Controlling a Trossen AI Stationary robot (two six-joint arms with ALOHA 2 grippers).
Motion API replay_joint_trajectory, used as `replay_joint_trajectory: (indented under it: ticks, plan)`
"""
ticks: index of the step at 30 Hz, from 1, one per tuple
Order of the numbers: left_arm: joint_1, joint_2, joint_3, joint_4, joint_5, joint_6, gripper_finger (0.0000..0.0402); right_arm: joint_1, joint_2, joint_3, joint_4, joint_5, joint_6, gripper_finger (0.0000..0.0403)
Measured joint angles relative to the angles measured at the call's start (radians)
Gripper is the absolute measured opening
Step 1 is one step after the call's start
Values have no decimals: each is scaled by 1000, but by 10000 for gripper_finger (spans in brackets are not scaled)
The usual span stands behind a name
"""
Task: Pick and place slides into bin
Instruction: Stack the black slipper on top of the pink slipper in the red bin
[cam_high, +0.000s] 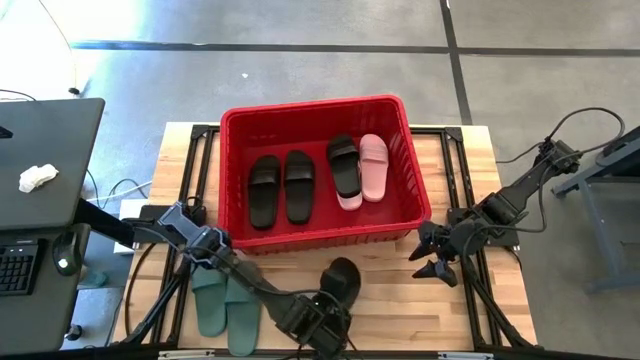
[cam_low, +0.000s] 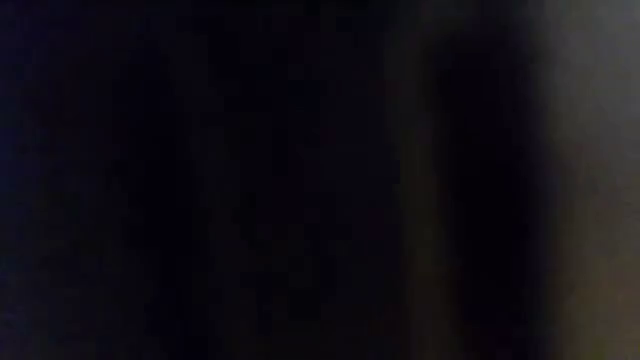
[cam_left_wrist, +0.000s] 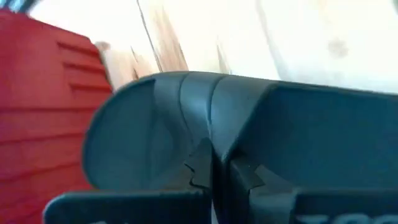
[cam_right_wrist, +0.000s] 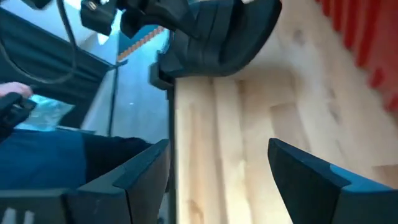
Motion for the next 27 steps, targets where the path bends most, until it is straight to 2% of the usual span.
replay_joint_trajectory:
  ticks: [11,17,27]
  plan:
    - [-19,-93,5,198,31,146,2,-55,-2,0,179,-49,-38,258]
    - [-7,-106,5,216,-97,229,1,-134,-10,38,249,-56,-40,258]
    - [19,-157,5,262,-332,414,0,-297,-14,180,211,-258,-19,258]
